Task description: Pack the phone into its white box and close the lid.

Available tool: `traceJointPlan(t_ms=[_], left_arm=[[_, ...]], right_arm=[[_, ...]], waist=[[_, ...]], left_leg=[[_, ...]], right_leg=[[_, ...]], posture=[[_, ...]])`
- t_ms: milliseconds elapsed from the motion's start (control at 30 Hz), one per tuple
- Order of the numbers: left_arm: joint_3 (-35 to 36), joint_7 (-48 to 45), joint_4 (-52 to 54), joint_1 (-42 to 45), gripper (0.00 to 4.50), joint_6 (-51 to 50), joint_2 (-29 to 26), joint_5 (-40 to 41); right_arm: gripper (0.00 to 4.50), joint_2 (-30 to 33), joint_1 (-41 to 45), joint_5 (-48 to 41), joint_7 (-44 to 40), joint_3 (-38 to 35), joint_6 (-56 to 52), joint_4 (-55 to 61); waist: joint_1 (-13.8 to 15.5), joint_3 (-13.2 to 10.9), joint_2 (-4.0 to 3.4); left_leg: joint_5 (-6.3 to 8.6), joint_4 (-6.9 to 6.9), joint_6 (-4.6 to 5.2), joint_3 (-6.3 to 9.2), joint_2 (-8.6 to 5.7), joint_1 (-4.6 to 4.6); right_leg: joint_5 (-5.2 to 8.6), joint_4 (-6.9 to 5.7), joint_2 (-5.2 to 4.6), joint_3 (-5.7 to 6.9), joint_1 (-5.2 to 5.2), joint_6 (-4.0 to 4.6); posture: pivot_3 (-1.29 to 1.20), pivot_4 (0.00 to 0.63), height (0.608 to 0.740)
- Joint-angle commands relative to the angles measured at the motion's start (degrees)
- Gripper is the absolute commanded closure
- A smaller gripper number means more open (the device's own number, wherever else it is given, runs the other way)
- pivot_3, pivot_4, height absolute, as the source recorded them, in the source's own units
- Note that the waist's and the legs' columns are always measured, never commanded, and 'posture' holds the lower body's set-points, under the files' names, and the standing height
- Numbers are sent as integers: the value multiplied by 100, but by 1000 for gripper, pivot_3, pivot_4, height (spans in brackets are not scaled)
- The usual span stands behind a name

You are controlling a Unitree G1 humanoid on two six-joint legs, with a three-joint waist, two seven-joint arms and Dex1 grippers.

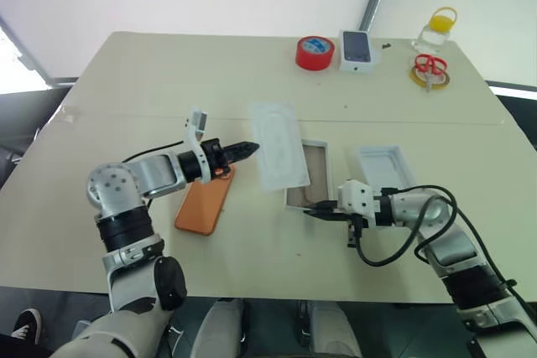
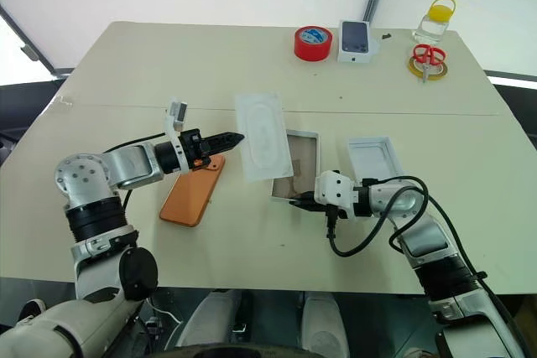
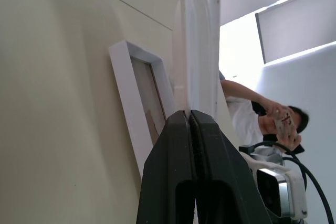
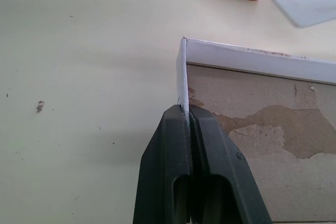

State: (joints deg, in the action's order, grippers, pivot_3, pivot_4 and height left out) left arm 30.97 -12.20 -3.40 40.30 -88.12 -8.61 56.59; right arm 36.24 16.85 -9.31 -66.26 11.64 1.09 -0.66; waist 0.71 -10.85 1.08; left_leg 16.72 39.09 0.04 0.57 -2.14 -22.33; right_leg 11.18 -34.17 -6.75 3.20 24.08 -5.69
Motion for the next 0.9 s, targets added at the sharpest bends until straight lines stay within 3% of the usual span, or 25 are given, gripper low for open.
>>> traceJointPlan(t_ms=[33, 200, 433, 567, 900], left_arm=[[-288, -61, 51, 7, 4500, 242, 32, -103], [-698, -287, -3, -106, 4500, 419, -25, -169], [-1215, -729, -435, -31, 4500, 813, -176, -401], [-1624, -1035, -837, 87, 4500, 1083, -107, -623], [-2020, -1332, -1234, 301, 4500, 1417, -71, -962]], right_arm=[[3660, -109, 37, -61, 25, 66, -71, 170], [1251, 135, -189, -179, 61, -234, -92, 461], [1251, 905, -692, -700, -42, -1139, -433, 664], [1251, 854, -570, -716, 293, -1546, -300, 235], [1251, 686, -584, -614, 555, -1581, -73, 143]], waist=[[-3, 0, 0], [-1, 0, 0], [11, 0, 0], [4, 0, 0], [5, -1, 0]], left_leg=[[0, 0, 0, 0, 1, 0], [0, 0, 1, 0, 1, 0], [16, 1, 30, -2, -1, -5], [16, 2, 34, -3, 1, -4], [16, 2, 35, -4, 1, -6]], right_leg=[[0, -1, 1, 0, 0, 0], [0, -3, 1, -1, 2, 1], [-1, 2, -1, 0, 3, 1], [-2, 0, 0, 0, 4, 4], [-3, 0, 0, -1, 6, 5]], posture=[[0, 150, 740], [0, 150, 740], [0, 150, 740], [0, 150, 740], [0, 150, 740]])
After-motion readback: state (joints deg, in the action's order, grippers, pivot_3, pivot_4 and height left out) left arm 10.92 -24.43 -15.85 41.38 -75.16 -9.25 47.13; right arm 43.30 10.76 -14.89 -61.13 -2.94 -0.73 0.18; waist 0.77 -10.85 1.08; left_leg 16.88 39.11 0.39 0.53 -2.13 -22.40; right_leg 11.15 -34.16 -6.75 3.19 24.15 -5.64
